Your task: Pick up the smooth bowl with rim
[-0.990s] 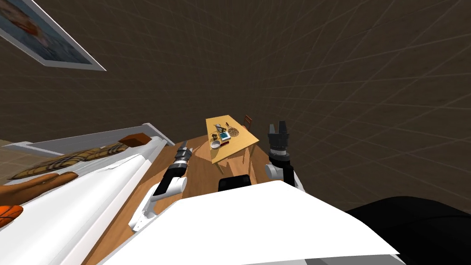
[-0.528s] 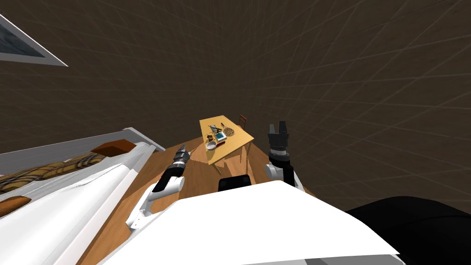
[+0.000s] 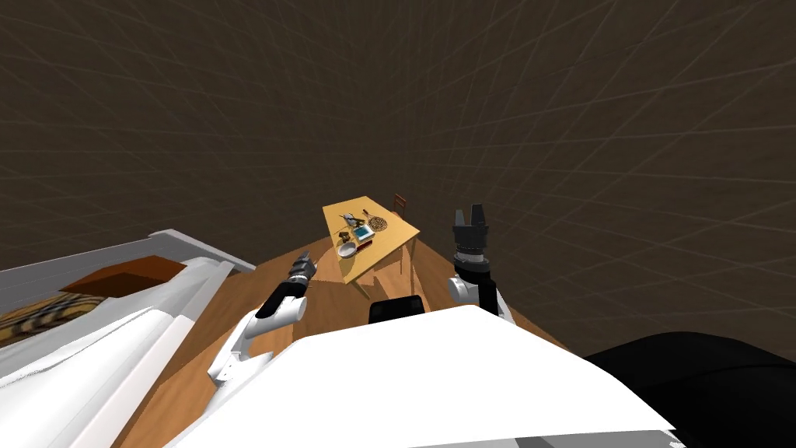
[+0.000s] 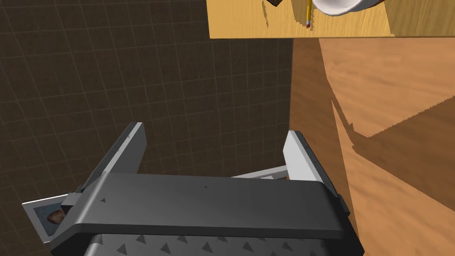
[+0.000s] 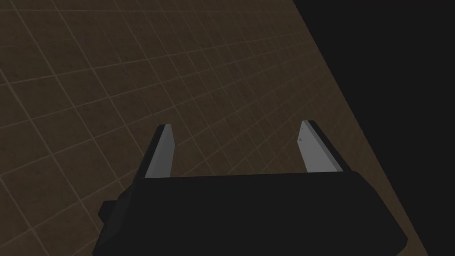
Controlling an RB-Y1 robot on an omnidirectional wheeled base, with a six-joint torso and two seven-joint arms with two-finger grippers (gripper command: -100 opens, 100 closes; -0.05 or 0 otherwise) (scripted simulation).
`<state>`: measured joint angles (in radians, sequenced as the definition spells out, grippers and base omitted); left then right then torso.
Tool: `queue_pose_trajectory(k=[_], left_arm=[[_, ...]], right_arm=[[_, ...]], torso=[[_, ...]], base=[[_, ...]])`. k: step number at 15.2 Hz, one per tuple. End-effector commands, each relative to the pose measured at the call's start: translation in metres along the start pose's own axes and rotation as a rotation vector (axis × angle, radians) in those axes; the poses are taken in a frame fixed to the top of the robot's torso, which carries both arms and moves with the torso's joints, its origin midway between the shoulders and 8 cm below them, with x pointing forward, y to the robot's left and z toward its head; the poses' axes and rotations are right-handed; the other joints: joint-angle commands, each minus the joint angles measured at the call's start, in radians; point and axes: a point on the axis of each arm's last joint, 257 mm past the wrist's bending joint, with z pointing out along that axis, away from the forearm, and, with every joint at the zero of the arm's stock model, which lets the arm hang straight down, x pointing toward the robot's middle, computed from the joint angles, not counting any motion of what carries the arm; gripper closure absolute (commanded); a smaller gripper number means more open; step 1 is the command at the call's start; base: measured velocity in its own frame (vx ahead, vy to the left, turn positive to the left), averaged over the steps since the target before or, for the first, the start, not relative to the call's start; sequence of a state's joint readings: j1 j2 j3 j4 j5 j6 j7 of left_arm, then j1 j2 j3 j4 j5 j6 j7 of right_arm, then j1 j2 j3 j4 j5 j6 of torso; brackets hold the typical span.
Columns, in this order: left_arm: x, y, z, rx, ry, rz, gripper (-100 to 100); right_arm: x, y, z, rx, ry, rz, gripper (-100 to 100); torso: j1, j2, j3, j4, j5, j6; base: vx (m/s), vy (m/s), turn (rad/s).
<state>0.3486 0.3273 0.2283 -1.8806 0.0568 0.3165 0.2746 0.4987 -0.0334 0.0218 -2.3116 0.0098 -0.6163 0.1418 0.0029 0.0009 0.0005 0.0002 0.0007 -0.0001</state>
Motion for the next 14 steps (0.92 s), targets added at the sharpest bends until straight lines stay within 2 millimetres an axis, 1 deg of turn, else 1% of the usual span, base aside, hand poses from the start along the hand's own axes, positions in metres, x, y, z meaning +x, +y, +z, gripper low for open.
queue_pose_trajectory(k=[1, 2, 3, 5, 6, 8, 9, 10, 11, 12, 13, 14], left_arm=[[-0.002, 0.006, 0.000, -0.029, -0.011, -0.003, -100], [-0.018, 0.016, 0.003, -0.065, -0.041, -0.023, -100], [-0.019, 0.021, 0.003, -0.084, -0.046, -0.023, -100], [-0.020, 0.024, 0.003, -0.097, -0.050, -0.023, -100], [-0.036, 0.036, 0.005, -0.138, -0.084, -0.046, -100], [-0.038, 0.042, 0.004, -0.164, -0.091, -0.047, -100], [-0.053, 0.052, 0.005, -0.196, -0.124, -0.073, -100], [-0.054, 0.057, 0.004, -0.216, -0.130, -0.074, -100], [-0.055, 0.060, 0.003, -0.231, -0.134, -0.074, -100], [-0.070, 0.068, 0.004, -0.258, -0.166, -0.103, -100], [-0.071, 0.073, 0.002, -0.276, -0.171, -0.104, -100], [-0.072, 0.078, 0.001, -0.296, -0.177, -0.105, -100]], right_arm=[[0.000, 0.000, 0.000, 0.000, 0.000, 0.000, 0], [0.000, 0.000, 0.000, 0.000, 0.000, 0.000, 0], [0.000, 0.000, 0.000, 0.000, 0.000, 0.000, 0], [0.000, 0.000, 0.000, 0.000, 0.000, 0.000, 0], [0.000, 0.000, 0.000, 0.000, 0.000, 0.000, 0], [0.000, 0.000, 0.000, 0.000, 0.000, 0.000, 0], [0.000, 0.000, 0.000, 0.000, 0.000, 0.000, 0], [0.000, 0.000, 0.000, 0.000, 0.000, 0.000, 0], [0.000, 0.000, 0.000, 0.000, 0.000, 0.000, 0], [0.000, 0.000, 0.000, 0.000, 0.000, 0.000, 0], [0.000, 0.000, 0.000, 0.000, 0.000, 0.000, 0], [0.000, 0.000, 0.000, 0.000, 0.000, 0.000, 0]], torso=[[0.000, 0.000, 0.000, 0.000, 0.000, 0.000], [0.000, 0.000, 0.000, 0.000, 0.000, 0.000], [0.000, -0.001, 0.000, 0.000, 0.000, 0.001], [0.000, -0.001, 0.000, 0.000, 0.000, 0.000], [0.000, -0.001, 0.000, 0.000, 0.000, 0.000], [0.000, -0.001, -0.001, 0.000, 0.000, 0.001], [0.000, -0.001, -0.001, 0.000, 0.000, 0.000], [0.000, -0.001, -0.001, 0.000, 0.000, 0.001], [0.000, -0.001, -0.001, 0.000, 0.000, 0.001], [0.000, -0.001, -0.001, 0.000, 0.000, 0.000], [0.000, -0.001, -0.001, 0.000, 0.000, 0.001], [0.000, -0.001, -0.001, 0.000, 0.000, 0.001]], base=[[-0.008, 0.002, 0.035], [-0.010, -0.009, -0.224], [-0.012, -0.007, -0.326], [-0.007, 0.002, -0.053], [-0.007, -0.010, -0.232], [-0.008, -0.004, -0.194], [-0.005, -0.008, -0.301], [-0.004, -0.003, -0.308], [-0.003, 0.004, -0.094], [0.001, -0.005, -0.246], [0.002, -0.003, -0.278], [0.002, 0.003, -0.096]])
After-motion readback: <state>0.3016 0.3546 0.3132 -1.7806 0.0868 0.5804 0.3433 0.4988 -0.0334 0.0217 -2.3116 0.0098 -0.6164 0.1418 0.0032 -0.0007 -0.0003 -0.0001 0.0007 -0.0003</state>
